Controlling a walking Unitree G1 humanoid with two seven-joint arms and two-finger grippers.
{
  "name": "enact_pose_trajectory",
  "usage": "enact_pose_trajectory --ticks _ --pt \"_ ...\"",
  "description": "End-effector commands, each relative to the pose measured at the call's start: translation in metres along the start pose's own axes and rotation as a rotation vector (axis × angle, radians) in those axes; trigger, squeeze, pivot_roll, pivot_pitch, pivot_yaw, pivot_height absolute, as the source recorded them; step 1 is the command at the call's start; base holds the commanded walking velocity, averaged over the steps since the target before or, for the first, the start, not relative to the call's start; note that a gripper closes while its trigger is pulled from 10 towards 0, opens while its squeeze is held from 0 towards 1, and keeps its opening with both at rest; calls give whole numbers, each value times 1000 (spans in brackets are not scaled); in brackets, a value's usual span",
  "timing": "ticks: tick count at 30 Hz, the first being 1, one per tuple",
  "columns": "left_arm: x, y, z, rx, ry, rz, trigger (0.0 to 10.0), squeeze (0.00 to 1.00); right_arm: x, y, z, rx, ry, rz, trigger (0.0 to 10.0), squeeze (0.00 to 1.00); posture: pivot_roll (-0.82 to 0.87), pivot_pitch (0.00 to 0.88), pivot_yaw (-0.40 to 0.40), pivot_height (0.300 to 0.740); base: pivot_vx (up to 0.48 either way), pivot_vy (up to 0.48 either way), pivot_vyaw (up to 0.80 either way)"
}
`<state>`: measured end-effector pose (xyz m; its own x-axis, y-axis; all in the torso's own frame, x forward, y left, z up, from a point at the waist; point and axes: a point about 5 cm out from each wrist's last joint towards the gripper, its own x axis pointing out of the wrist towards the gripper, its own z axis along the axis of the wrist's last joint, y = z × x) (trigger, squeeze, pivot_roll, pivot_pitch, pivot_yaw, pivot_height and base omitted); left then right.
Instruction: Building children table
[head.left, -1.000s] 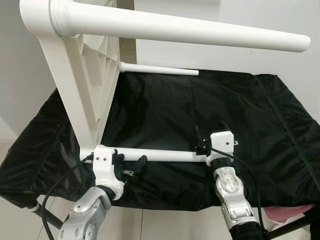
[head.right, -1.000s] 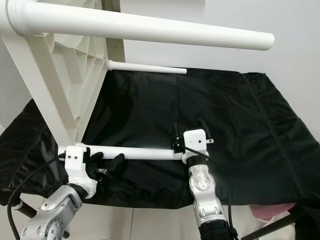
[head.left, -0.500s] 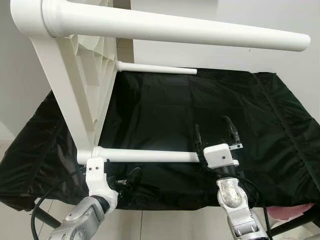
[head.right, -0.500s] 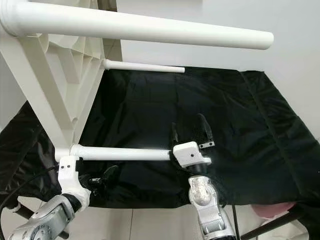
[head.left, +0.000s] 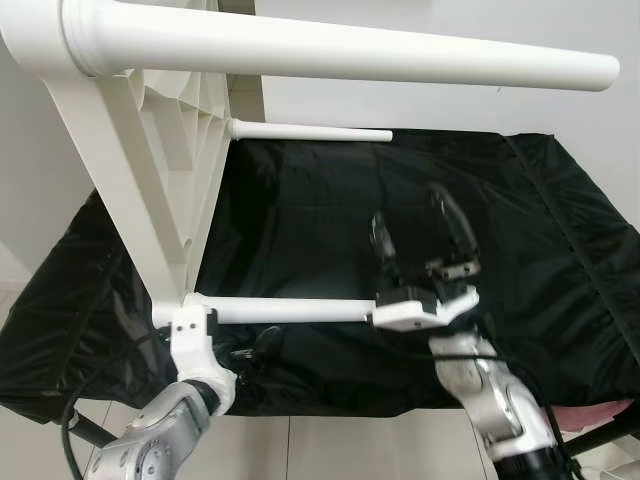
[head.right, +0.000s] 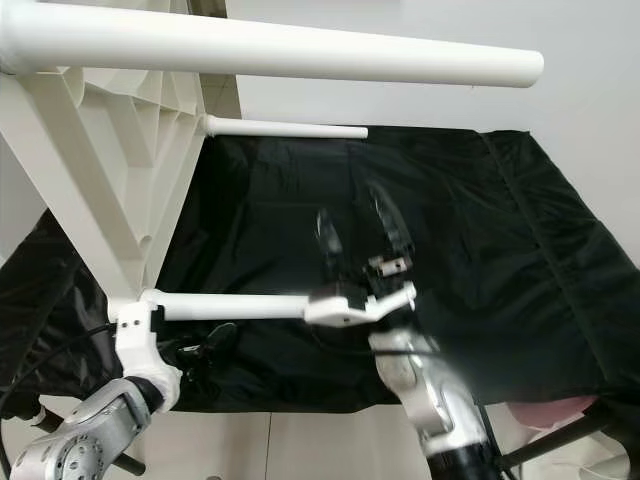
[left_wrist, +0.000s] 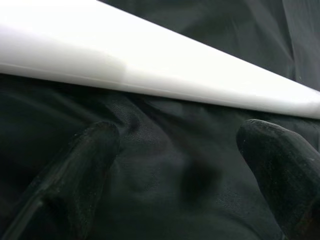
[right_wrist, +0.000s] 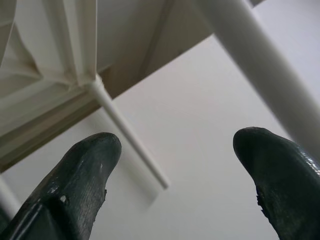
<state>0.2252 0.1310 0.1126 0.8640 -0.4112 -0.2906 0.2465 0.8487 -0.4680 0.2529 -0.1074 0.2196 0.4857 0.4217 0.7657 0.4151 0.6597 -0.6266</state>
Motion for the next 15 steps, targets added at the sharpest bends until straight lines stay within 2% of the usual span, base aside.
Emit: enact_pose_trajectory --ticks 1,3,6,12,15 --pt "1 1 -6 0 41 1 10000 0 7 0 1 -14 -52 6 10000 0 26 48 64 740 0 0 0" --pt "2 2 -6 1 46 2 10000 0 18 -1 0 -33 -85 -3 10000 0 27 47 61 740 0 0 0" --pt "3 3 -4 8 43 12 10000 0 24 -2 -1 -55 -123 -12 10000 0 27 52 57 740 0 0 0" --pt "5 3 -4 9 41 18 10000 0 30 0 -1 -73 -159 -14 10000 0 30 53 55 740 0 0 0" --pt "6 0 -5 1 36 12 10000 0 43 -1 3 -86 -206 -38 10000 0 30 53 54 740 0 0 0"
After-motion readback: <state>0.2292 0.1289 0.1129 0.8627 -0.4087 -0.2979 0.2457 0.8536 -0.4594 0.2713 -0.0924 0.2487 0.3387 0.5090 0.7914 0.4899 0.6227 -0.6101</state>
